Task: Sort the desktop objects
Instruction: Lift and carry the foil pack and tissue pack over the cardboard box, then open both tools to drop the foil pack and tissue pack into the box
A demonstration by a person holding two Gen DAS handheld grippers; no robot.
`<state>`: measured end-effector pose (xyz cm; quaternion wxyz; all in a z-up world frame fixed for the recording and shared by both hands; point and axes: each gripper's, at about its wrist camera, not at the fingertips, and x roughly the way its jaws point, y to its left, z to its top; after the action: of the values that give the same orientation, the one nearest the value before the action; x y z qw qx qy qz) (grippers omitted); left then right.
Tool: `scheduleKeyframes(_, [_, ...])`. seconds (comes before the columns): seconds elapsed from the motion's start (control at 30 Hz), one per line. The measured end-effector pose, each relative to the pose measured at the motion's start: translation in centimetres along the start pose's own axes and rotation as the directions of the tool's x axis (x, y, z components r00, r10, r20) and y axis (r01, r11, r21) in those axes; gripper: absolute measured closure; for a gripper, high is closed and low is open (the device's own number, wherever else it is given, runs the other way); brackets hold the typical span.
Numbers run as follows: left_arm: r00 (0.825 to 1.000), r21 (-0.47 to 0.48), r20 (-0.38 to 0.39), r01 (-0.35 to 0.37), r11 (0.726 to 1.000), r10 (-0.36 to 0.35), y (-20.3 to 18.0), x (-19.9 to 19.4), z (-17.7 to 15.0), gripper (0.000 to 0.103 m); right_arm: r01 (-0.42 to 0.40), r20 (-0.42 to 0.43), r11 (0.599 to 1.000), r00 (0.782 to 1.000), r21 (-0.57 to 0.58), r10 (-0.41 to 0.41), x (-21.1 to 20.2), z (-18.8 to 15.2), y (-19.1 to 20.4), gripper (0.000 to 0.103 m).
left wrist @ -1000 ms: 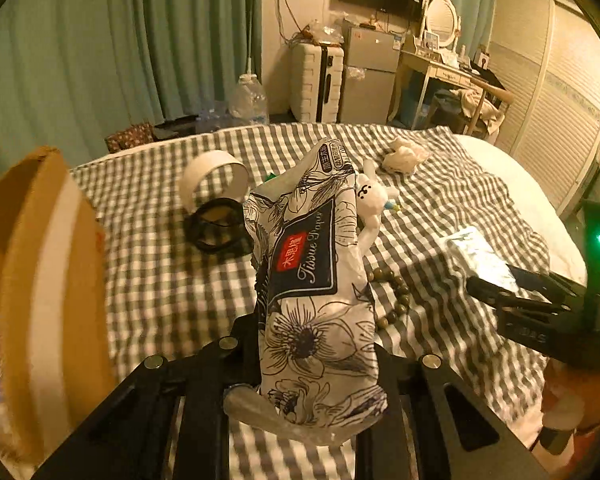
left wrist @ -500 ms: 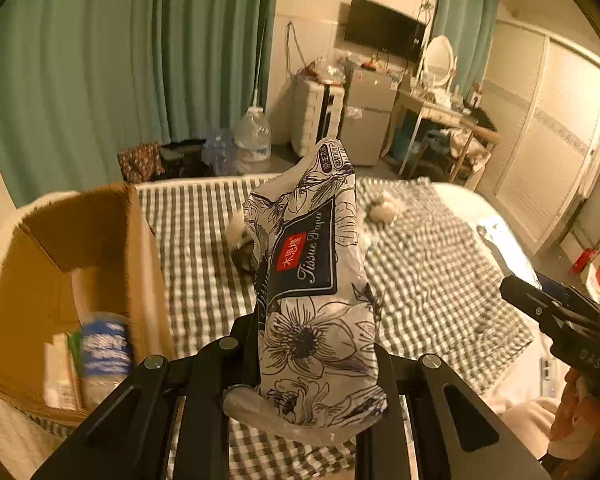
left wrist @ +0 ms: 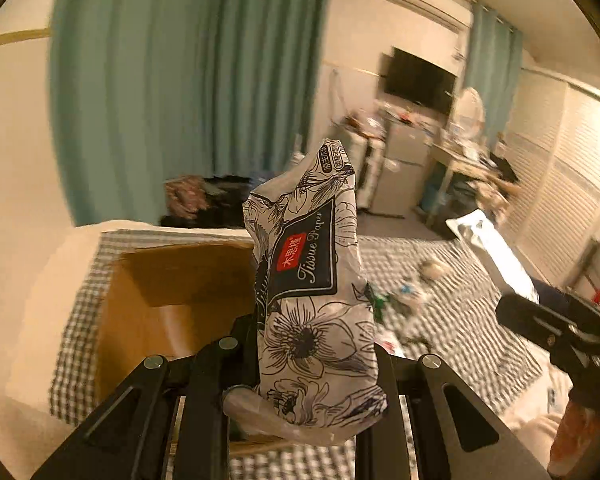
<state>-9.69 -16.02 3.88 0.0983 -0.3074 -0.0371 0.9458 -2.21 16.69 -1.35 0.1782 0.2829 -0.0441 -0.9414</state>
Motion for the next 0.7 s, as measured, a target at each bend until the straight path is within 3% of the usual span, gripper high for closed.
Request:
scheduleKeyframes(0.1, [1.000, -0.059, -0.008, -0.009, 0.998, 0.009, 3.0, 0.8, -0.6, 0.083, -0.031, -0.017, 0.999, 0.999, -0.029, 0.030, 2.4, 0.2, 2.8, 0.033])
scheduleKeyframes(0.2, [0.999, -0.061, -0.029, -0.045, 0.997, 0.043, 5.0, 2.1, -1.7, 0.083, -0.051, -0.063, 0.997, 0.997, -0.060, 0.047, 5.3, 0.0, 5.3, 0.033])
scheduleKeyframes(0.57, [0.992, -0.141, -0.122, -0.062, 0.988, 0.045, 11.3, 6.0, -6.0, 0.083, -0.073, -0.189, 0.993, 0.980, -0.092, 0.055, 15.1, -1.8, 10.1, 0.033])
scheduleKeyframes(0.67, [0.991, -0.143, -0.124, -0.067, 0.988, 0.049, 12.1, 6.1, -6.9, 0.076, -0.079, -0.191, 0.992, 0.980, -0.095, 0.060, 17.0, -1.8, 10.7, 0.033])
scheduleKeyframes(0.7, [0.991, -0.141, -0.121, -0.071, 0.988, 0.054, 12.3, 6.1, -7.1, 0.063, -0.082, -0.187, 0.992, 0.980, -0.093, 0.063, 17.4, -1.7, 10.8, 0.033])
